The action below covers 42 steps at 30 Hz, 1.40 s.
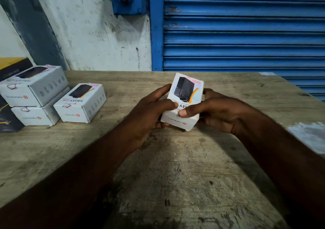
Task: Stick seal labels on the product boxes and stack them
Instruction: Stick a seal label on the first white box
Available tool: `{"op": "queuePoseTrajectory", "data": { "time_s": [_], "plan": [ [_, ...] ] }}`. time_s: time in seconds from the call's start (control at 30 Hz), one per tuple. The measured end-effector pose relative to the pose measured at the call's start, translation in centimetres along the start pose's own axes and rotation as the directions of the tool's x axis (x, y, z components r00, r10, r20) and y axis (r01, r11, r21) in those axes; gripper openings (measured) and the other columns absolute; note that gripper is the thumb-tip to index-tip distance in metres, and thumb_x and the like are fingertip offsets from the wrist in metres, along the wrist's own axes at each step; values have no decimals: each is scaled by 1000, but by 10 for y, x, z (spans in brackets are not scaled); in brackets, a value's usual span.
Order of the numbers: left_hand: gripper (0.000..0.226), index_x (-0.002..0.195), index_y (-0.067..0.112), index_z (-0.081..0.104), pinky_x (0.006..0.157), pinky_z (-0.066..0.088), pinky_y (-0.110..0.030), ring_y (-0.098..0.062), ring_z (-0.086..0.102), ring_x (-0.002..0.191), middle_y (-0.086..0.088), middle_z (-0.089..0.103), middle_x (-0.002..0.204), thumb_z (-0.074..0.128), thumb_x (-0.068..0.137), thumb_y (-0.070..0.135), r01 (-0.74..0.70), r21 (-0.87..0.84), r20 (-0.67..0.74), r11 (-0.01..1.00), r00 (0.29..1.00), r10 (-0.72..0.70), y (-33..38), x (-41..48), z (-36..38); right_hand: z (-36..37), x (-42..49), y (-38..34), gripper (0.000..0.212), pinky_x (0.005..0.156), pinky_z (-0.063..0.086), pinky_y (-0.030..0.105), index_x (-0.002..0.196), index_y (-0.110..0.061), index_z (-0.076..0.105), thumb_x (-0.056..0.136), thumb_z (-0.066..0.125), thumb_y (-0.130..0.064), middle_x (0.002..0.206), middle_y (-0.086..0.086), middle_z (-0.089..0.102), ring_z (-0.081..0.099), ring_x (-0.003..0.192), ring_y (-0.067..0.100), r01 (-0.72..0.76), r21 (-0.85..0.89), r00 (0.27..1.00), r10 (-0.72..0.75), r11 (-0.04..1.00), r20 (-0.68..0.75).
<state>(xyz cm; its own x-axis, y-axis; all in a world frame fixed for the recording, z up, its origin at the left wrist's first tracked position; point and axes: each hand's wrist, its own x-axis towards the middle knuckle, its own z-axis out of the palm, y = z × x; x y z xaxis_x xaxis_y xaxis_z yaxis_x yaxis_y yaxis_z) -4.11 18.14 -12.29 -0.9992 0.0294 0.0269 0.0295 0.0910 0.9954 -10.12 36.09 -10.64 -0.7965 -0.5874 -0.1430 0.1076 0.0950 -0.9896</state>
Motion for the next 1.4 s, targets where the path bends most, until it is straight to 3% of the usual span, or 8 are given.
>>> {"op": "queuePoseTrajectory", "data": {
  "time_s": [0.13, 0.3, 0.5, 0.67, 0.8, 1.0, 1.23, 1.4],
  "plan": [
    [45, 127, 52, 59, 70, 54, -23, -5, 70, 92, 18, 72, 115, 58, 95, 21, 4, 20, 33, 1000, 999, -4, -1, 0, -1, -3, 4, 6, 63, 108, 47, 53, 122, -12, 69, 63, 82, 4, 122, 14, 72, 67, 117, 32, -43, 16, 997, 42, 999, 65],
    [40, 118, 56, 62, 77, 55, -29, -13, 69, 100, 14, 73, 114, 58, 95, 23, 34, 16, 48, 999, 998, -35, -4, 2, -1, 0, 0, 5, 61, 79, 58, 34, 121, -13, 69, 62, 79, -9, 113, 9, 76, 72, 103, 24, -82, 23, 996, 82, 996, -17],
    [34, 121, 45, 65, 74, 53, -29, -16, 68, 98, 4, 76, 107, 57, 96, 24, 74, -54, 30, 996, 997, -72, -3, 5, -3, 6, -4, 1, 54, 70, 60, 32, 116, -15, 70, 66, 78, -32, 107, 10, 77, 73, 95, 21, -65, 79, 992, 73, 995, -101],
    [37, 127, 43, 62, 73, 53, -28, -16, 70, 97, 5, 77, 104, 57, 96, 24, 70, -70, 0, 995, 998, -70, -2, 5, -5, 6, -6, -2, 48, 94, 57, 46, 120, -9, 68, 72, 73, -10, 120, 15, 72, 69, 115, 29, -68, 126, 997, 73, 990, -36],
    [36, 123, 46, 64, 70, 53, -26, -11, 70, 92, 7, 76, 105, 56, 96, 24, 59, -49, -3, 997, 998, -59, -2, 4, -4, 9, -3, 2, 36, 86, 58, 37, 119, -11, 68, 85, 69, 0, 117, 12, 74, 70, 106, 23, -65, 66, 996, 69, 996, -54],
    [34, 121, 46, 64, 70, 53, -26, -13, 71, 93, 7, 76, 105, 56, 96, 25, 61, -52, -7, 997, 998, -61, -3, 5, -5, 14, 1, 8, 34, 85, 57, 40, 119, -12, 69, 85, 74, -9, 110, 15, 76, 71, 102, 27, -26, 24, 990, 30, 999, -140],
    [41, 135, 37, 57, 78, 56, -32, -18, 71, 97, 1, 75, 111, 59, 97, 24, 73, -137, -41, 988, 996, -79, -2, 6, -3, 9, 0, 5, 64, 96, 58, 44, 126, -7, 64, 66, 84, -18, 117, 14, 74, 70, 112, 28, 8, 66, 1000, -6, 998, -28],
    [34, 128, 36, 62, 79, 56, -33, -17, 69, 94, 3, 76, 108, 57, 97, 21, 97, -205, -60, 974, 992, -111, -1, 6, -3, 12, 7, 13, 124, 93, 59, 47, 158, -12, 12, 64, 93, -9, 119, 7, 72, 73, 104, 21, 28, -129, 967, -59, 991, -248]
  ]
}}
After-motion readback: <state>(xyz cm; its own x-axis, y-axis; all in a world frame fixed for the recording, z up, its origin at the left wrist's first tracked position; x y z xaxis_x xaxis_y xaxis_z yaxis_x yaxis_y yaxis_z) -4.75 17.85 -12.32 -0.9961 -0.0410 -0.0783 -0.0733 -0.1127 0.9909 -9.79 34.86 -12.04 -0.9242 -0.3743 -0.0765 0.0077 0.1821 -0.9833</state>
